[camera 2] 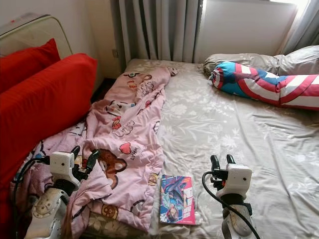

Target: Clean up the room

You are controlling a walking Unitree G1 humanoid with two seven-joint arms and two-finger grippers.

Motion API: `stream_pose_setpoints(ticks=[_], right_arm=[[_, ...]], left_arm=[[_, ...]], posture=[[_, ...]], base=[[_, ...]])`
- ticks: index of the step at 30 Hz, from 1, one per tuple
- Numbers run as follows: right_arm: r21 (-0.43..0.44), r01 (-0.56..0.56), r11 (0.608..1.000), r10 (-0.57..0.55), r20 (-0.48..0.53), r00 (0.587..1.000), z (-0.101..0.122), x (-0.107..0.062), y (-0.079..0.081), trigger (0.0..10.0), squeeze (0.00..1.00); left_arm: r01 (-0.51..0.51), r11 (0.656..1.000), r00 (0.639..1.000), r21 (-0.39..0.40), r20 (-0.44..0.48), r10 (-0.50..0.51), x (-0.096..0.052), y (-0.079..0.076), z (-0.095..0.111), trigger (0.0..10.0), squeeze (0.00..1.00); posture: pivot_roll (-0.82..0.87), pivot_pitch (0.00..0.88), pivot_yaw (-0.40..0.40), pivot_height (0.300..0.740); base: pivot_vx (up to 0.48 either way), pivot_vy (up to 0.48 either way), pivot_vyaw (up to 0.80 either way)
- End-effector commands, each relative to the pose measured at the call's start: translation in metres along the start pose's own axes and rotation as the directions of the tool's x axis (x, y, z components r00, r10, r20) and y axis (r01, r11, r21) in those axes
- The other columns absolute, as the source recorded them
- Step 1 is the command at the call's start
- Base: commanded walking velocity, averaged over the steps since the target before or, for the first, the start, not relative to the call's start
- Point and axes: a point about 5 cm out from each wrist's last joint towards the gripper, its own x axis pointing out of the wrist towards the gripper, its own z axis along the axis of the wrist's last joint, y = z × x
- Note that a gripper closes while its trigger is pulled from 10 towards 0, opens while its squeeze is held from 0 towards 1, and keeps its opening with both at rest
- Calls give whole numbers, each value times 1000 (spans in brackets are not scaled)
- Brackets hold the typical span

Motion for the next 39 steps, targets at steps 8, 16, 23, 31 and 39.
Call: stream_pose_setpoints(ticks=[8,16,23,31,39], right_arm=[[2,22,1000,-22,-19,1000,1,-4,-3,10000,0],[-2,-26,1000,26,-23,999,3,-6,6,10000,0],[-10,-32,999,31,-67,997,-1,-6,6,10000,0],[-3,-48,999,48,-58,997,2,-5,8,10000,0],[0,-63,998,63,-58,996,3,-3,10,10000,0]], left_arm=[[-7,1000,1000,19,-17,7,-4,3,3,10000,0],[-14,1000,1000,24,-22,15,-7,4,3,10000,0],[-6,1000,999,22,-48,7,-12,2,0,10000,0],[-3,1000,998,15,-63,4,-11,1,-1,10000,0],[2,1000,997,13,-73,-1,-11,0,-2,10000,0]], posture=[[-71,0,-28,677],[-75,0,-29,668],[-78,0,-28,668],[-81,0,-30,653],[-72,0,-38,653]], base=[[0,0,0],[0,0,0],[0,0,0],[0,0,0],[0,0,0]])
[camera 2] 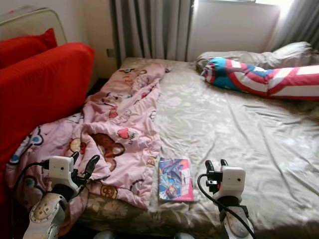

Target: Clean up the room

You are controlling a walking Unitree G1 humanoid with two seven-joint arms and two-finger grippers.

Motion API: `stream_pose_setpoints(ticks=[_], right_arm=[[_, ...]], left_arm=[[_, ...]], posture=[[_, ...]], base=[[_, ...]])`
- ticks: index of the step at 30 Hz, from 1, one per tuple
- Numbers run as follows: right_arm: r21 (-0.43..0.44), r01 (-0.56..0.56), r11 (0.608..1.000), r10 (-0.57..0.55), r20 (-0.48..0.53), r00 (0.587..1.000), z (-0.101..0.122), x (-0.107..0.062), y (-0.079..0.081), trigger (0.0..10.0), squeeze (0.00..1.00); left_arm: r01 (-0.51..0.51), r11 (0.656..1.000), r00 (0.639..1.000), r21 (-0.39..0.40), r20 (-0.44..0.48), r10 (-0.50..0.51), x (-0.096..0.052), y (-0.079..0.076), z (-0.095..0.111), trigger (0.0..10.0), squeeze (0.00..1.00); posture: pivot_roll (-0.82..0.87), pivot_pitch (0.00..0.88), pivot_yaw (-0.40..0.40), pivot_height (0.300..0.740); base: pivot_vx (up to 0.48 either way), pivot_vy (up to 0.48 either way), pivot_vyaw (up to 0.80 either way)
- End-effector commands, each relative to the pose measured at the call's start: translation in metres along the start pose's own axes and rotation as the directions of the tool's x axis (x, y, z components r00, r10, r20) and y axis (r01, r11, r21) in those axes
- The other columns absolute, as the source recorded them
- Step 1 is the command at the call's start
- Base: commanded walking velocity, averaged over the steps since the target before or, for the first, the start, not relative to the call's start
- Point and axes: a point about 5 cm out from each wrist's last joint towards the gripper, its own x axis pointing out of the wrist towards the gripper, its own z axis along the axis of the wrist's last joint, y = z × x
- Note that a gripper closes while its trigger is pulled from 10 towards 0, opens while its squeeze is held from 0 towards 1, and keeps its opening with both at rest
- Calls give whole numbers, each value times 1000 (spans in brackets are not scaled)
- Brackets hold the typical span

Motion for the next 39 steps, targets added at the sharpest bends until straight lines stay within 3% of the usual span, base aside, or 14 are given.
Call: stream_pose_setpoints(ticks=[1,17,26,39], right_arm=[[-6,0,1000,0,9,1000,5,2,-2,10000,0],[1,10,1000,-10,-44,999,2,5,-7,10000,0],[0,6,1000,-6,-45,999,2,5,-5,10000,0],[-10,-8,1000,8,-36,999,5,3,-6,10000,0]], left_arm=[[9,1000,1000,1,-6,-9,1,-3,1,10000,0],[23,1000,1000,-10,-21,-23,-2,-10,-1,10000,0],[18,1000,999,-3,-32,-18,-5,-8,-3,10000,0],[29,1000,999,-10,-37,-29,-6,-14,-4,10000,0]], posture=[[-72,0,-38,653],[-67,0,-59,653],[-73,0,-61,595],[-77,0,-75,595]], base=[[0,0,0],[0,0,0],[0,0,0],[0,0,0]])
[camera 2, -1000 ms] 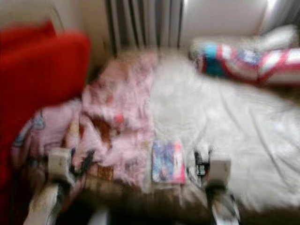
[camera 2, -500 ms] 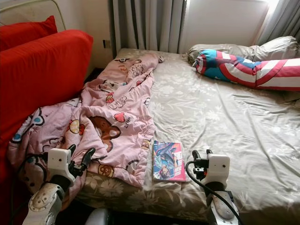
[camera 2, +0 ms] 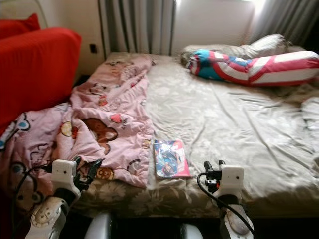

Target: Clean up the room

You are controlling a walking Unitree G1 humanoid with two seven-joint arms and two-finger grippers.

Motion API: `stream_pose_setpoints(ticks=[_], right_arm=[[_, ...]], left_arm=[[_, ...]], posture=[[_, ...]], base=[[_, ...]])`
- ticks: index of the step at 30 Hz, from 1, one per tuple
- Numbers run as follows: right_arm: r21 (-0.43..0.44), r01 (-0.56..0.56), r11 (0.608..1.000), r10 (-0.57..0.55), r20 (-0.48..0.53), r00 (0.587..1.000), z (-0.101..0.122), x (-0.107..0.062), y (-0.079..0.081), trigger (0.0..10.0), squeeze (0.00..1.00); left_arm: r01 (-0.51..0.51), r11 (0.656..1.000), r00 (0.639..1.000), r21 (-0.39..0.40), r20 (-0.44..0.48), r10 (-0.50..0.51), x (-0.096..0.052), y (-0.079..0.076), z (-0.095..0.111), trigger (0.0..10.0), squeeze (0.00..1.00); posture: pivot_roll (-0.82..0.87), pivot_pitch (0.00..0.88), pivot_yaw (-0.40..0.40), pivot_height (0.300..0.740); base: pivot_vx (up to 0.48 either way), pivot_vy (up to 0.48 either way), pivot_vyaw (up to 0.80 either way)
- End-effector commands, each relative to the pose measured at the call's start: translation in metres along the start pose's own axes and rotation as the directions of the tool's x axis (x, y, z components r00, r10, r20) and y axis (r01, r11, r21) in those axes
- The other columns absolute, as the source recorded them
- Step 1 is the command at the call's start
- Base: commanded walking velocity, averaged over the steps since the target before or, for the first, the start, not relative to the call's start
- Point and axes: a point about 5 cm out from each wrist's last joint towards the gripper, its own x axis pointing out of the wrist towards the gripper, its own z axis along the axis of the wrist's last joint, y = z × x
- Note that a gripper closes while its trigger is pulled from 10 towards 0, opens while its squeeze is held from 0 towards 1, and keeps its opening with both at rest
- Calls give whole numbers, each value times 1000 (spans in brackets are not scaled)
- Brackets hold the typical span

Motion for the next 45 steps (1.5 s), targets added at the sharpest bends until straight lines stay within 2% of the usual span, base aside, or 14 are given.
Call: stream_pose_setpoints(ticks=[1,22,25,36,45], right_arm=[[-13,-3,1000,4,17,1000,6,2,-2,10000,0],[-12,-57,998,57,7,998,3,4,6,10000,0],[-11,-69,998,69,6,998,4,4,8,10000,0],[-38,-103,994,102,-34,994,-1,4,7,10000,0],[-41,-109,993,106,-77,991,-9,11,8,10000,0]], left_arm=[[0,1000,1000,6,2,0,-1,-1,1,10000,0],[14,1000,1000,6,-2,-14,-3,-2,2,10000,0],[7,1000,1000,6,-1,-7,-4,0,2,10000,0],[-6,1000,1000,2,0,6,-4,0,3,10000,0],[-8,1000,1000,3,-10,8,-6,2,2,10000,0]], posture=[[-75,0,-78,595],[-62,0,-70,595],[-58,0,-72,595],[-60,0,-77,595],[-53,0,-66,595]], base=[[0,0,0],[0,0,0],[0,0,746],[0,0,58],[53,0,0]])
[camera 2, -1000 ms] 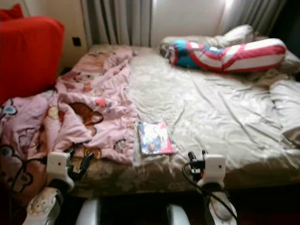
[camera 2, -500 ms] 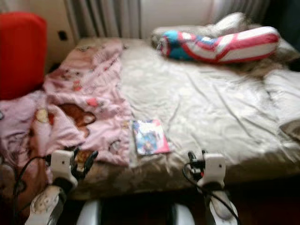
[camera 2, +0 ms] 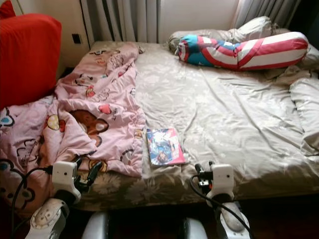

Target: Clean up the room

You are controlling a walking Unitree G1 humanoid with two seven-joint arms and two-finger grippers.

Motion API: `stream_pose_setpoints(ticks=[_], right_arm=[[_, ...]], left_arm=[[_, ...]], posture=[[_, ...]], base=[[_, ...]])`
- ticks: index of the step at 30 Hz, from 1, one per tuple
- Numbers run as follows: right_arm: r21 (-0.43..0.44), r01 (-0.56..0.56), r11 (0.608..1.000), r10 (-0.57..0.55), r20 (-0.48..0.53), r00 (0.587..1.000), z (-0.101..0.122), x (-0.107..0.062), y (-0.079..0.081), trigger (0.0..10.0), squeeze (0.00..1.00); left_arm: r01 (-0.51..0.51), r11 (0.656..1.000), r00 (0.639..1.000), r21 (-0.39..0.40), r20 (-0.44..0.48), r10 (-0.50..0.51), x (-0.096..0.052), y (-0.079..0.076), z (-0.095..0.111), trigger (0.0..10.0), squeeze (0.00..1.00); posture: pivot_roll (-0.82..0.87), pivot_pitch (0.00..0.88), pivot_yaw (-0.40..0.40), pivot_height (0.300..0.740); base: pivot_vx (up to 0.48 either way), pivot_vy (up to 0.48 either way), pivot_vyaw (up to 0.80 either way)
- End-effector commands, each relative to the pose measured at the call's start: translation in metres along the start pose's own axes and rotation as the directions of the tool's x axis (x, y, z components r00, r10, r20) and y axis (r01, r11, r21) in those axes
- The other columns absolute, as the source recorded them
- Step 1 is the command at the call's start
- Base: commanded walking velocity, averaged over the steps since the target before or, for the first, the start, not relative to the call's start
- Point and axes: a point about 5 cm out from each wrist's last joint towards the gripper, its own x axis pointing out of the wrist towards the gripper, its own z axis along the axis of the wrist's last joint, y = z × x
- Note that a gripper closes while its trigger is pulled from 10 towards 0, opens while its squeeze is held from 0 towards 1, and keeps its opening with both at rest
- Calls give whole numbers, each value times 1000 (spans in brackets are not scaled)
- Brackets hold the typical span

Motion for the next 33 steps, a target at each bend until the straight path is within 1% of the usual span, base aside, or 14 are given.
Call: stream_pose_setpoints(ticks=[1,8,18,21,22,25,27,29,30,33], right_arm=[[-8,2,1000,-2,-7,1000,1,3,-1,10000,0],[9,-13,1000,13,6,1000,3,11,6,10000,0],[16,-18,1000,18,6,1000,1,13,9,10000,0],[8,-41,999,41,5,999,0,14,13,10000,0],[-2,-59,998,59,11,998,1,16,16,10000,0],[-4,-63,998,64,14,998,2,17,17,10000,0],[2,-62,998,62,14,998,3,21,19,10000,0],[21,-62,998,62,10,998,3,23,20,10000,0],[23,-61,998,61,8,998,3,25,20,10000,0],[21,-59,998,58,4,998,1,27,19,10000,0]], left_arm=[[2,1000,1000,0,4,-2,0,1,3,10000,0],[12,1000,1000,-4,7,-12,5,2,6,10000,0],[32,999,999,8,20,-32,12,4,12,10000,0],[34,999,999,16,22,-34,12,6,14,10000,0],[35,999,999,20,23,-35,12,7,15,10000,0],[35,999,999,21,23,-36,12,8,16,10000,0],[46,998,998,32,38,-48,16,7,21,10000,0],[50,998,997,33,53,-52,19,6,26,10000,0],[53,998,996,31,67,-55,20,6,30,10000,0],[58,998,995,30,76,-60,20,6,35,10000,0]], posture=[[-52,0,-66,595],[-59,0,-46,595],[-46,0,-30,595],[-39,0,-22,595],[-36,0,-17,595],[-36,0,-17,595],[-24,0,-8,595],[-15,0,-2,595],[-4,0,5,595],[4,0,9,595]], base=[[251,0,0],[287,0,0],[329,0,0],[344,0,0],[345,0,681],[345,0,681],[341,0,800],[0,0,0],[0,0,0],[0,0,0]])
